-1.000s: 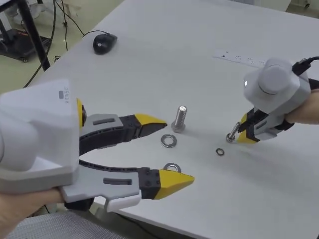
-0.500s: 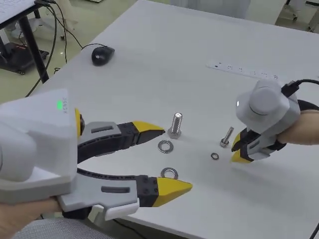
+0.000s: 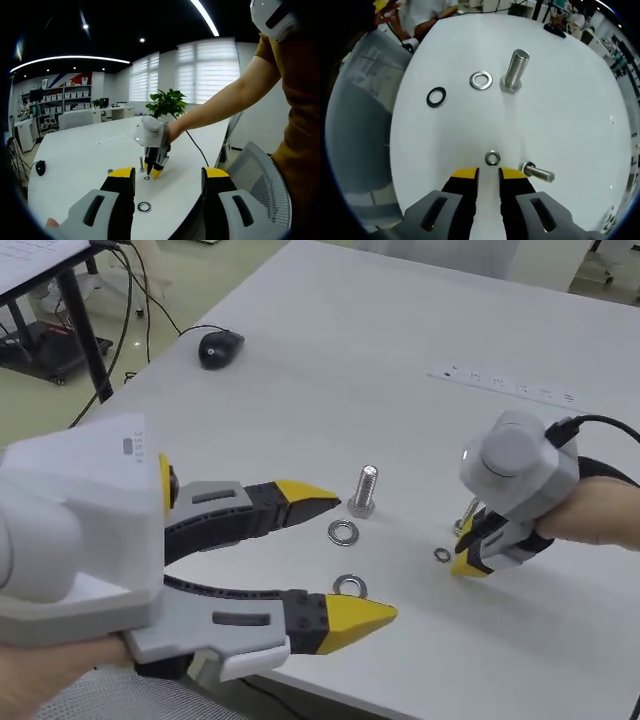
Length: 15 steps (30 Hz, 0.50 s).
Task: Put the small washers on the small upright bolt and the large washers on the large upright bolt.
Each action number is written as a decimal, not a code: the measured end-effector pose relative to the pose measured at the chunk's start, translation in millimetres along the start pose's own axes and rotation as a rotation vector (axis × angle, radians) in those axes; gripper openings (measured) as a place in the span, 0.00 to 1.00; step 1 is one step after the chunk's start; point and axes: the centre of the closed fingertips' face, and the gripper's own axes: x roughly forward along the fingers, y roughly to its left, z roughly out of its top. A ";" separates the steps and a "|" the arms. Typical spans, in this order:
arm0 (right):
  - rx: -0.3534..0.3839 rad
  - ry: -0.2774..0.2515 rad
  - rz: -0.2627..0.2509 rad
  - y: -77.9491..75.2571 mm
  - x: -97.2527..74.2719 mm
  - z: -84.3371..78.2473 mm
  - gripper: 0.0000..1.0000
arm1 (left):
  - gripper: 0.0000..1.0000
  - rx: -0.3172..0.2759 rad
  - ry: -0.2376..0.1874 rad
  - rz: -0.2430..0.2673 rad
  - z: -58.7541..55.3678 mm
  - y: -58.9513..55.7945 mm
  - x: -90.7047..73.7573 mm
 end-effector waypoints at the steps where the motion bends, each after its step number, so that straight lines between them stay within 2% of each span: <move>1: -0.002 0.001 -0.001 0.1 0.3 0.3 0.17 | 0.52 -0.001 0.000 0.000 -0.2 0.3 -0.1; 8: 0.009 -0.010 0.016 -1.7 1.1 8.2 0.17 | 0.52 -0.008 0.001 0.005 -1.7 3.4 -1.4; 15: -0.008 0.010 0.024 -1.7 2.0 11.7 0.17 | 0.52 -0.010 -0.003 0.007 -1.3 6.6 -0.8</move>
